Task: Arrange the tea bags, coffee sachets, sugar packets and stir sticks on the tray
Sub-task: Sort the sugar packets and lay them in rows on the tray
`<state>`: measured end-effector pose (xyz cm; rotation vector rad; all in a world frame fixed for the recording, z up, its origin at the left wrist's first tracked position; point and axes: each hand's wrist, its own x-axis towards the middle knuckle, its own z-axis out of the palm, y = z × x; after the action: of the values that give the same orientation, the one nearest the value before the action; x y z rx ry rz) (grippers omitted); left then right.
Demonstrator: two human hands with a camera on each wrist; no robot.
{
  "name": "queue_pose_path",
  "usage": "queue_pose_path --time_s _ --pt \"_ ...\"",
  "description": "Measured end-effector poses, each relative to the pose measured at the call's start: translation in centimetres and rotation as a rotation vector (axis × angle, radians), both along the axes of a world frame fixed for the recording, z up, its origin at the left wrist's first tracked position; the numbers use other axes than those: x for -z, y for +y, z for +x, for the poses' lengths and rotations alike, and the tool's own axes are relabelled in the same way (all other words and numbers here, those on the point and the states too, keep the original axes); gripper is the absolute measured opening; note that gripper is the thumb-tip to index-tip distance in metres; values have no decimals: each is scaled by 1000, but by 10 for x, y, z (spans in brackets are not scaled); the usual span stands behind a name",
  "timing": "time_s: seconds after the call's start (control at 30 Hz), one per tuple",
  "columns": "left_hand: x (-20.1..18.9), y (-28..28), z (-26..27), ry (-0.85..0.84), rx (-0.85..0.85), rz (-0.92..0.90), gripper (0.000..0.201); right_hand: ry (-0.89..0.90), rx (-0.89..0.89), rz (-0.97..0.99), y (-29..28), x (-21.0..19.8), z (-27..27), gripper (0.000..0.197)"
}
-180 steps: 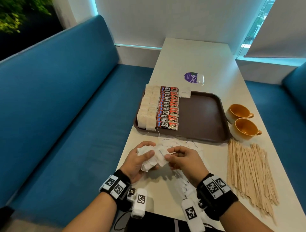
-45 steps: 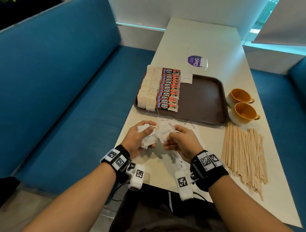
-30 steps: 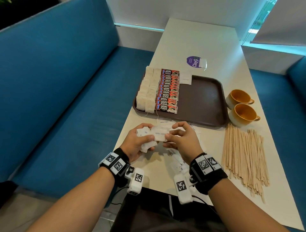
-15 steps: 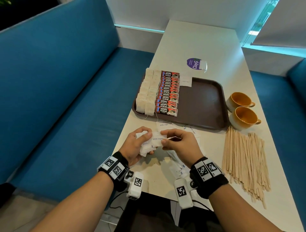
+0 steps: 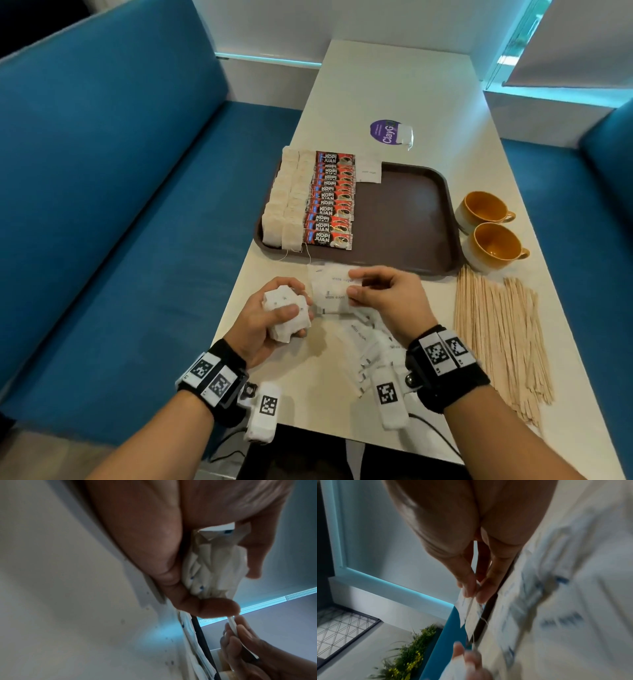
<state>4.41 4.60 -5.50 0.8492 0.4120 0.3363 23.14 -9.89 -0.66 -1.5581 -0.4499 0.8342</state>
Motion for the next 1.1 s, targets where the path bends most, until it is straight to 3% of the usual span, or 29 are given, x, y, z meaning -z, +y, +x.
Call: queue_pose_path --time_s 0.17,0.3,0.5,0.67,0.83,0.97,1.1 --pt "1 1 3 49 -7 -14 60 -64 100 55 31 -25 69 22" --pt "-1 1 4 68 -31 -72 62 -175 126 -27 73 -40 130 23" --pt "-9 2 7 137 -27 -95 78 -188 129 -190 131 -15 206 21" --pt "-10 5 9 119 -7 -135 74 -240 21 -326 161 6 230 20" --pt "-9 10 12 122 -17 -182 101 -389 -24 -445 180 11 248 18" --pt "-8 16 11 210 51 -97 113 -537 -93 -580 191 16 255 18" --pt "-2 18 8 231 76 -28 96 -588 -111 -609 194 14 255 22"
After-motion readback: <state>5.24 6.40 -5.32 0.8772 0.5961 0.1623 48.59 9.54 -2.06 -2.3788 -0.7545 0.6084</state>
